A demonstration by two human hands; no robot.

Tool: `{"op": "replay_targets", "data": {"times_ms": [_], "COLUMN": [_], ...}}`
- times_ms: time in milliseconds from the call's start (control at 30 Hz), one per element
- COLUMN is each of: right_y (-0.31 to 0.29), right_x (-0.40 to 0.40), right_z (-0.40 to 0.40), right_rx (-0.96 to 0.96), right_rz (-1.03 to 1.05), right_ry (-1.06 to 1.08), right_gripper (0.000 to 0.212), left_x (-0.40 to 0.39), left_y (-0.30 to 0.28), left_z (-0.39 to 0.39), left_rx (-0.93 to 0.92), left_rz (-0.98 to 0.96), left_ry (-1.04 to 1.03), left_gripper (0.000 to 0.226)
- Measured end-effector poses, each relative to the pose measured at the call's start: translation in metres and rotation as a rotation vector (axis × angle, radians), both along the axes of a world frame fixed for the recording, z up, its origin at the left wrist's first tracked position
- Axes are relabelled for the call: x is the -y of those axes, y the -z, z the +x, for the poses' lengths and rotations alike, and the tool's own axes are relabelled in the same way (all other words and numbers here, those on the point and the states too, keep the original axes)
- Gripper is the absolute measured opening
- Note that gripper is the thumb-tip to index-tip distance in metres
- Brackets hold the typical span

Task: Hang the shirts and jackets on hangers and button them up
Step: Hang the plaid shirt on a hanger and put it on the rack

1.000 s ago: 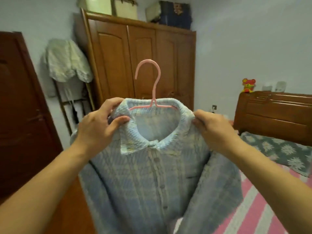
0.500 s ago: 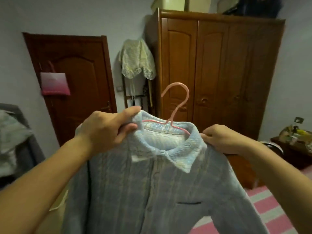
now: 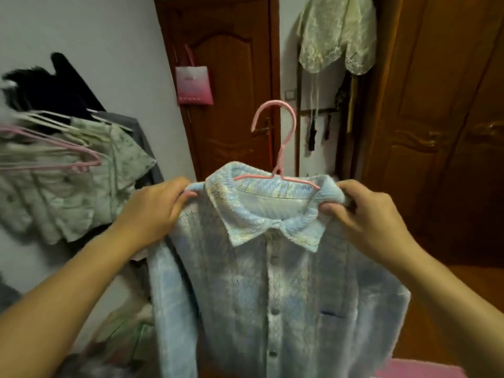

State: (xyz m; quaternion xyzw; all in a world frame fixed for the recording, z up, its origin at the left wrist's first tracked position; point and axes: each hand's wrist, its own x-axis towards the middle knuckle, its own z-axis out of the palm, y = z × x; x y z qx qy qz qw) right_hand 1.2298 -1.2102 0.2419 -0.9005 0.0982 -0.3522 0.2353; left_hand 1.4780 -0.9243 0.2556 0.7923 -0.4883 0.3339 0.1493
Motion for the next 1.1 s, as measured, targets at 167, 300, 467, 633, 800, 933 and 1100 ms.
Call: {"op": "replay_targets", "data": {"times_ms": [167, 300, 467, 633, 800, 933, 1100], "right_y": [-0.008, 0.014, 0.036, 0.039, -0.012, -0.078, -0.163], "right_x": [0.035, 0.006, -0.032, -0.073, -0.148, -0.223, -0.305], "right_z": [0.068, 0.110, 0.165, 0.197, 0.236, 0.280, 0.314], "right_rx": [-0.629, -0.541, -0.414, -0.383, -0.335, -0.259, -0.083], "right_rz": [0.038, 0.289, 0.153, 0.122, 0.029, 0.023, -0.040], "right_ry": [-0.417, -0.657, -0.635, -0.614, -0.680, -0.689, -0.668], "right_gripper": [0.068, 0.035, 0.028, 0.026, 0.031, 0.028, 0.036], "left_x": [-0.045, -0.076, -0.118, -0.190, -0.265, -0.308, -0.332], "left_y": [0.030, 0.046, 0.044, 0.019, -0.027, -0.050, -0.072], "left_z": [0.034, 0.041, 0.021, -0.037, -0.077, -0.084, -0.064], "left_rx": [-0.170, -0.307, -0.445, -0.297, -0.383, -0.434, -0.586], "left_rz": [-0.164, -0.093, -0.094, -0.165, -0.591, -0.526, -0.555], "left_ry": [-0.313, -0.558, -0.859, -0.954, -1.049, -1.178, -1.206], "left_gripper": [0.056, 0.056, 0.036, 0.024, 0.019, 0.023, 0.040]}}
